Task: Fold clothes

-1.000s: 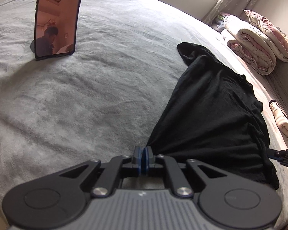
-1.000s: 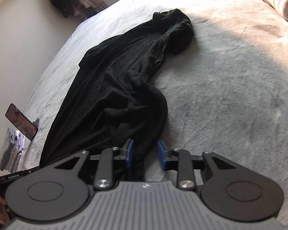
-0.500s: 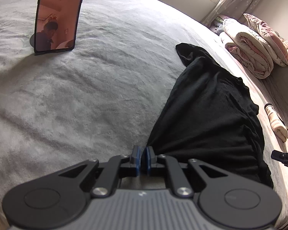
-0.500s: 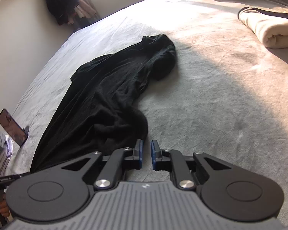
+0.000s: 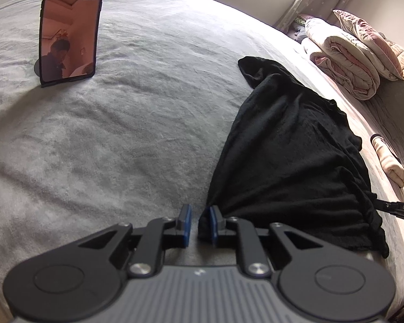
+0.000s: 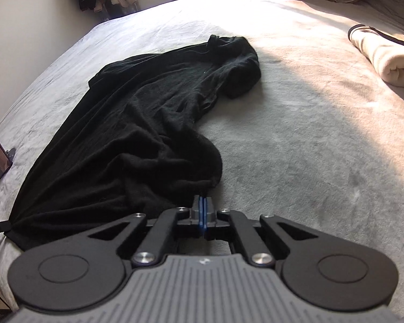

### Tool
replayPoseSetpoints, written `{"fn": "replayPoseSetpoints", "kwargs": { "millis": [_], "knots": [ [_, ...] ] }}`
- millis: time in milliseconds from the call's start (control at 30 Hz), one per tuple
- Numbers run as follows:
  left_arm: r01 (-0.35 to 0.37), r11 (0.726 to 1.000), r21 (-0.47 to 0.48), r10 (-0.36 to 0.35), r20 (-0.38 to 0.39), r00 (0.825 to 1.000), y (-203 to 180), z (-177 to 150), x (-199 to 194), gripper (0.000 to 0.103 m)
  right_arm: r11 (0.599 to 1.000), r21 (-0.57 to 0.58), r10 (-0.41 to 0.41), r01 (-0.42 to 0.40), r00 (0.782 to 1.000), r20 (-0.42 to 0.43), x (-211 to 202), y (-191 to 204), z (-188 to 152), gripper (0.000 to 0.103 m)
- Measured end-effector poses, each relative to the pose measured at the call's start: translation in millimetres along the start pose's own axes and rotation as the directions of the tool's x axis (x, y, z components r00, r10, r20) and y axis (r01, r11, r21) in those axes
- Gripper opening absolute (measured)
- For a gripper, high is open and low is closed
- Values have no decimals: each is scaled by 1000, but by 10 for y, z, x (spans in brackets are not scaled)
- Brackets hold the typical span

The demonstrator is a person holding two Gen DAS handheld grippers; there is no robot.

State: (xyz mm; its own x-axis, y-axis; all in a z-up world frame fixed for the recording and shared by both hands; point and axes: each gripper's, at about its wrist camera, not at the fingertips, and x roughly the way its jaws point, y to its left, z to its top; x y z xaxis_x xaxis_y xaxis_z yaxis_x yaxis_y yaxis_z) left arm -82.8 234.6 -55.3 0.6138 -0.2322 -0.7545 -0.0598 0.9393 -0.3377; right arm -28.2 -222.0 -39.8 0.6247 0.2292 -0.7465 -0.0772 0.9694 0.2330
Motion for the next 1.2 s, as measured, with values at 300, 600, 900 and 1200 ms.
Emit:
{"fn": "replayPoseSetpoints", "kwargs": {
  "millis": [300,600,900,1200],
  "knots": [
    [5,1000,20,-5,-19,1000,-12,20,-8,15,990,104,-105,98,992,65,-102,-410,173,1],
    [58,998,-31,-60,-52,997,89,39,-35,15,999,35,-37,36,999,19,-415,-132,-75,47],
    [122,987,-106,-129,-56,990,155,74,-15,26,996,-85,-4,10,998,66,-535,369,-460,49],
    [126,989,-77,-130,-62,989,137,57,-1,26,986,66,-153,151,988,35,-478,-256,-647,33]
  ]
}}
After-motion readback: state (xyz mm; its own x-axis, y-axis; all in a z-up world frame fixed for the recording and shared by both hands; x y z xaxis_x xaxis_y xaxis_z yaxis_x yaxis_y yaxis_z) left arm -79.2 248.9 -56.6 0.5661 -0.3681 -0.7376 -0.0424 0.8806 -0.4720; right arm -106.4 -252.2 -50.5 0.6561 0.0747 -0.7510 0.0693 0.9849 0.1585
